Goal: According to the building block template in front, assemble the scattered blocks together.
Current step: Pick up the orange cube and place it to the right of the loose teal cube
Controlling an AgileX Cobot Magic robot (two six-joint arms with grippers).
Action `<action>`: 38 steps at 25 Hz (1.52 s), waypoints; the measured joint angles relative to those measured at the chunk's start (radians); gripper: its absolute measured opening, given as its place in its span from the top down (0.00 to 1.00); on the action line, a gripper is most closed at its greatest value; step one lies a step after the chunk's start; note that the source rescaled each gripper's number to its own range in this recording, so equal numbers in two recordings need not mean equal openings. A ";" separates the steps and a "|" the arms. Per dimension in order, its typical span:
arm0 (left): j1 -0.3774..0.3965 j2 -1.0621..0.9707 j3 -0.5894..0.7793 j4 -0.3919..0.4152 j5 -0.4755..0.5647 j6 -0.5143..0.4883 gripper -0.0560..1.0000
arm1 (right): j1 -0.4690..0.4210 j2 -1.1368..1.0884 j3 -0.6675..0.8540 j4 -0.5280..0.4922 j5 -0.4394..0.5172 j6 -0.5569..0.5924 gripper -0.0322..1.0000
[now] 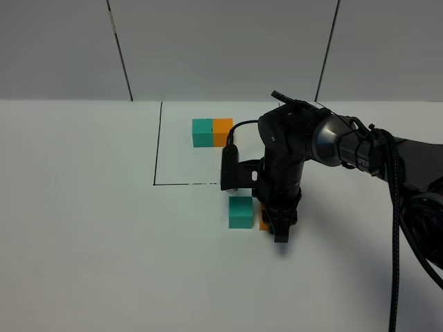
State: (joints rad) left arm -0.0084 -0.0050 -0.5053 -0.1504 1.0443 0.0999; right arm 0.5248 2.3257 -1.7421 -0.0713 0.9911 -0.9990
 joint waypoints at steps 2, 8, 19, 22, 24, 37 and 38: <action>0.000 0.000 0.000 0.000 0.000 0.000 0.26 | 0.000 0.000 0.000 0.003 -0.007 -0.004 0.97; 0.000 0.000 0.000 0.000 0.000 0.000 0.26 | 0.002 0.002 0.000 0.006 -0.020 -0.014 0.97; 0.000 0.000 0.000 0.000 0.000 0.001 0.26 | 0.002 0.034 -0.052 0.007 0.034 -0.023 0.97; 0.000 0.000 0.000 0.000 0.000 0.001 0.26 | 0.003 0.035 -0.056 0.007 0.034 -0.030 0.97; 0.000 0.000 0.000 0.000 0.000 0.001 0.26 | 0.004 0.037 -0.060 0.007 0.026 -0.032 0.97; 0.000 0.000 0.000 0.000 0.000 0.001 0.26 | 0.007 0.037 -0.062 0.011 0.012 -0.039 0.97; 0.000 0.000 0.000 0.000 0.000 0.001 0.26 | 0.007 0.037 -0.062 0.011 0.012 -0.039 0.97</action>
State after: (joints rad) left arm -0.0084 -0.0050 -0.5053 -0.1504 1.0443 0.1009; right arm 0.5317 2.3631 -1.8037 -0.0608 1.0036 -1.0379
